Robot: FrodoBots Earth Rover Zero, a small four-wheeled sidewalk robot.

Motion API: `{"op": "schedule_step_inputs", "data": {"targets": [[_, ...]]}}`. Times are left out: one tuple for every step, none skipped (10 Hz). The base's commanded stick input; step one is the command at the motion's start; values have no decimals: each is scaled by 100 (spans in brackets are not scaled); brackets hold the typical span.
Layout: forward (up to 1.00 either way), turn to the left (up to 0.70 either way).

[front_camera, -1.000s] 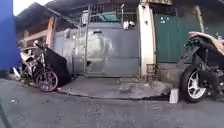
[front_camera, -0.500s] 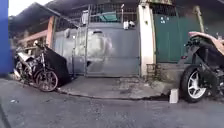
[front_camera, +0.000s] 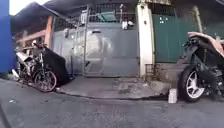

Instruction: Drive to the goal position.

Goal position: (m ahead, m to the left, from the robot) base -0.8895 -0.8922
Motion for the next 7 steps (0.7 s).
{"op": "schedule_step_inputs", "data": {"targets": [[0, -100], [0, -100], [0, -100], [0, -100], [0, -79], [0, -16], [0, 0]]}}
